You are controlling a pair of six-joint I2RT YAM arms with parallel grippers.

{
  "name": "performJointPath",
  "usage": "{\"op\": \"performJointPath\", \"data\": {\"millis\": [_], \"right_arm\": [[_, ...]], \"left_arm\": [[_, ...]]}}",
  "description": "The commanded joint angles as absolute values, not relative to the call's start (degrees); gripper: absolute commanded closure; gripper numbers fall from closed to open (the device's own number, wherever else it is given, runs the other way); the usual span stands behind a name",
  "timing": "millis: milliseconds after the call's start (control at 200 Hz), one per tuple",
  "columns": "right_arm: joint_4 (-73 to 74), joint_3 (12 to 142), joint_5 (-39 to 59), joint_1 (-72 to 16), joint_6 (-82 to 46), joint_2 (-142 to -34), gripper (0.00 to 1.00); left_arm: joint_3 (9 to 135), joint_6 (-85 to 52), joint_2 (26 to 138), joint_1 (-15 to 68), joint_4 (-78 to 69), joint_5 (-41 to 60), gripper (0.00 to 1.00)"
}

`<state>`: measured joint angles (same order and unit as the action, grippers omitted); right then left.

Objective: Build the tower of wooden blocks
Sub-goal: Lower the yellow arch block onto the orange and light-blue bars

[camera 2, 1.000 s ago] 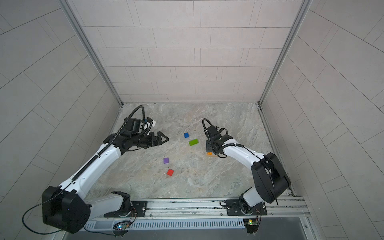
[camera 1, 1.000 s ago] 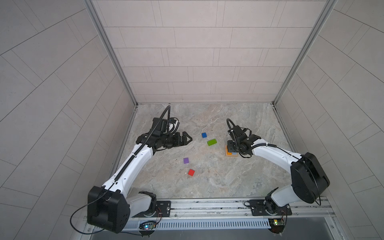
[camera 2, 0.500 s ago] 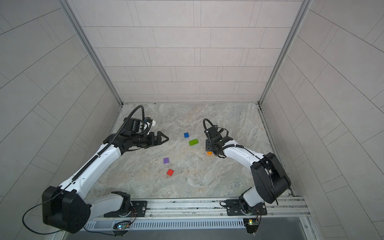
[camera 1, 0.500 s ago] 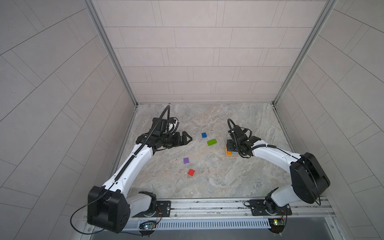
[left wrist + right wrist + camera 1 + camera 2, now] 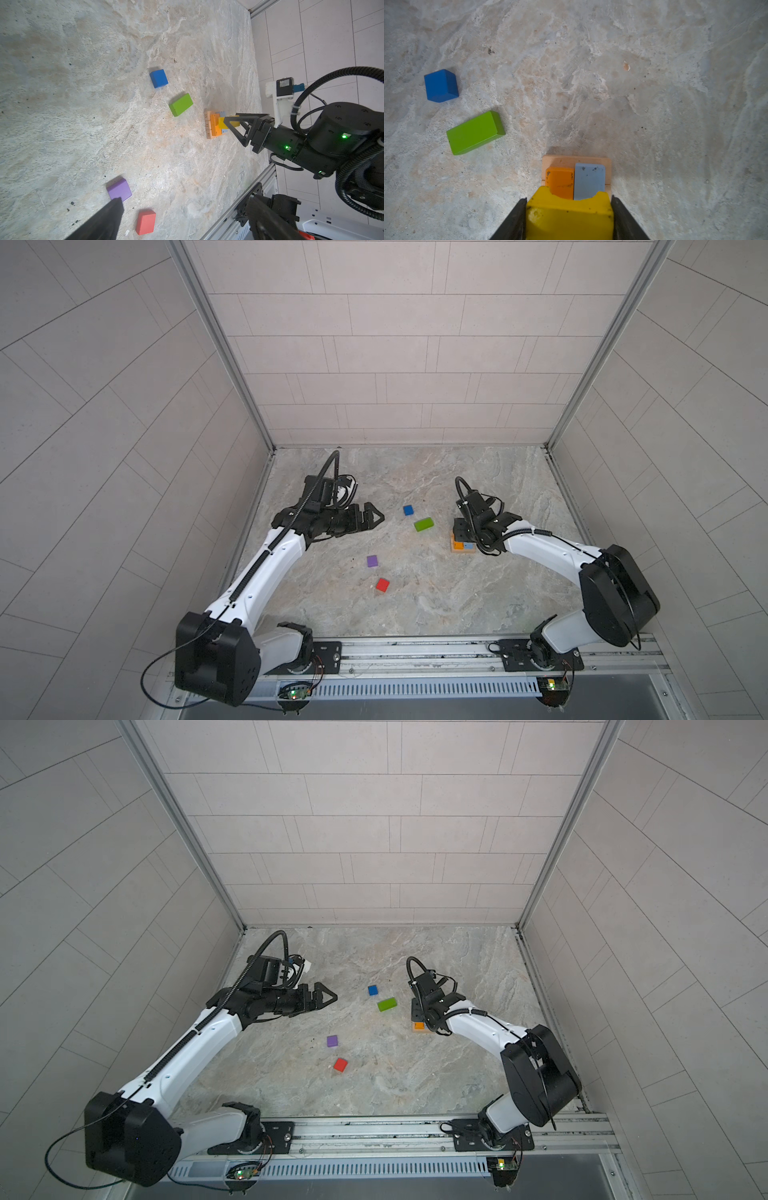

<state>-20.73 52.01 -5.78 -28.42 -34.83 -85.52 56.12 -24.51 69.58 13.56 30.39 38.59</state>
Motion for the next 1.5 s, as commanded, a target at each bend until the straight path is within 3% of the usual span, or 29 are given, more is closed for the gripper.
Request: {"op": "performJointPath", "data": {"millis": [0,1491], "right_arm": [[-20.2,52.5,-7.1,-28.1,-35.7,-86.2,0.51],[-18.7,51.1,-6.8,-28.1,-36.6,-88.2,0.48]], "left_arm": [[55.4,-24.3,69.1,13.2,30.0,39.1,0.0],[55.2,-24.3,69.0,13.2,30.1,39.0,0.0]]}}
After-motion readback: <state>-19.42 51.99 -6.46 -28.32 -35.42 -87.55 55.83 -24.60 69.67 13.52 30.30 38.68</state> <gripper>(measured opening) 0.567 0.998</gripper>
